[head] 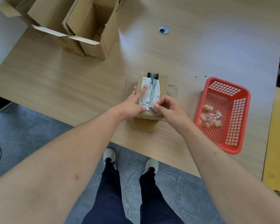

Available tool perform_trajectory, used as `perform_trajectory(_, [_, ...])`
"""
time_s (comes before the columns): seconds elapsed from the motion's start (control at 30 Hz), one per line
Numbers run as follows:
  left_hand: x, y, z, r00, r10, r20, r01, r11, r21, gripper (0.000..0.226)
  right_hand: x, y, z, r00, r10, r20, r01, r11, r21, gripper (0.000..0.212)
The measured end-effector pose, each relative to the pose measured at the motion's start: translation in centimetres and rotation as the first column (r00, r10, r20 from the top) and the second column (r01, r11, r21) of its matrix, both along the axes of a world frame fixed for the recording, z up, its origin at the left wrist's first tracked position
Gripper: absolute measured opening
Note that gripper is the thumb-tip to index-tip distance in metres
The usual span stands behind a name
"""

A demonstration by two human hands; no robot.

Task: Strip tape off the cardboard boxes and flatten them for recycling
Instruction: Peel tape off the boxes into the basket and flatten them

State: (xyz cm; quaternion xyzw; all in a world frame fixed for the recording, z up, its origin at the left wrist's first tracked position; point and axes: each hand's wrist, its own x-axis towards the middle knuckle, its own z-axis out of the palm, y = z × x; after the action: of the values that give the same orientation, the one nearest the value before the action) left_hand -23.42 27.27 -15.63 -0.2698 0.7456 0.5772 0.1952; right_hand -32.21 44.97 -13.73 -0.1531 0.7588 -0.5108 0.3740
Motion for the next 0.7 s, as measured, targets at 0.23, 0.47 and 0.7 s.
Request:
perform_trajectory(0.23, [-0.7, -1.0, 0.5, 0.995, -0.094, 0.042, 0.099, 0.987, -0.125, 0.093, 0.1, -0.7, 0.1, 0.978, -0.040, -0.205, 0.060, 0.994, 0.091, 0.007])
perform_trajectory(0.47, [1.2, -1.0, 1.1, 0.981, 0.055, -0.188, -0.141, 0.865, -0.481, 0.087, -1.7, -1.9, 2.3, 0.943, 0.293, -0.159, -0.239, 0.927, 0.291, 0.010])
perform_trajectory(0.7, [0.6, -1.3, 0.0, 0.978, 0.045, -0.205, -0.107, 0.947, -0.302, 0.065, -1.6, -4.5, 3.0, 0.898, 0.435, -0.059, -0.384, 0.844, 0.375, 0.003])
